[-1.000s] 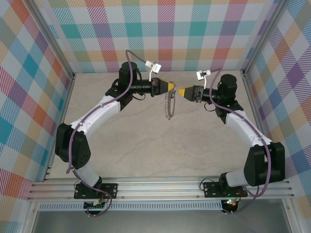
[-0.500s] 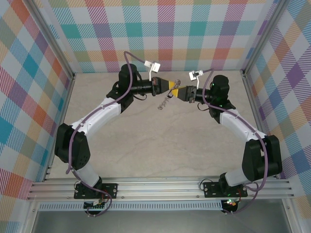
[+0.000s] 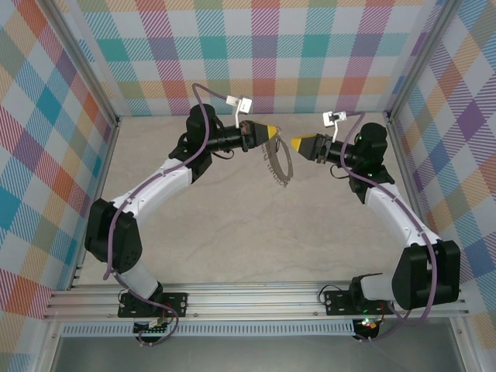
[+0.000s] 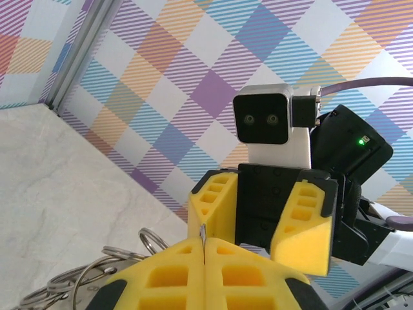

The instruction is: Put the keys on the keyring

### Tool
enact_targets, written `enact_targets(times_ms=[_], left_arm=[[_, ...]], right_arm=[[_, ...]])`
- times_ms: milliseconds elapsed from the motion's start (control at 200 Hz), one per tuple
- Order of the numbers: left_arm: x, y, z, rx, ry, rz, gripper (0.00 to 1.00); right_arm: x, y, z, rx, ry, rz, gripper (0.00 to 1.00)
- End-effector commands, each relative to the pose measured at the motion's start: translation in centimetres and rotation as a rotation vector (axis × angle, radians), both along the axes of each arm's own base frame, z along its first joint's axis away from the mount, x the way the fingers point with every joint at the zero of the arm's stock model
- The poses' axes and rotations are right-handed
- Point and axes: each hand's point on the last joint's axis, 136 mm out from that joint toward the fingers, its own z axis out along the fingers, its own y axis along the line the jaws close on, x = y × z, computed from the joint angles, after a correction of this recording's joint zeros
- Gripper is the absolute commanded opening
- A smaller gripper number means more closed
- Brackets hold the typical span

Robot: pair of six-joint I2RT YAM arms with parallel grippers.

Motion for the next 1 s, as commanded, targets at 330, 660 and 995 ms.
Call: enact_targets(times_ms=[330, 660, 995], left_arm=[[-1.5, 0.4, 4.9, -0.133, -0.087, -0.007, 0.00], [-2.2, 0.0, 5.2, -0.145, -0.084, -0.042, 0.00], [-3.0, -0.3, 5.5, -0.141, -0.089, -0.094, 0.00]], right_arm=[[1.5, 2.9, 1.3, 0.057, -0.008, 0.064, 0.37], [1.2, 4.1, 0.9, 0.051, -0.013, 0.090, 0.37], [1.0, 3.6, 0.5, -0.017, -0.043, 0.045, 0.50]])
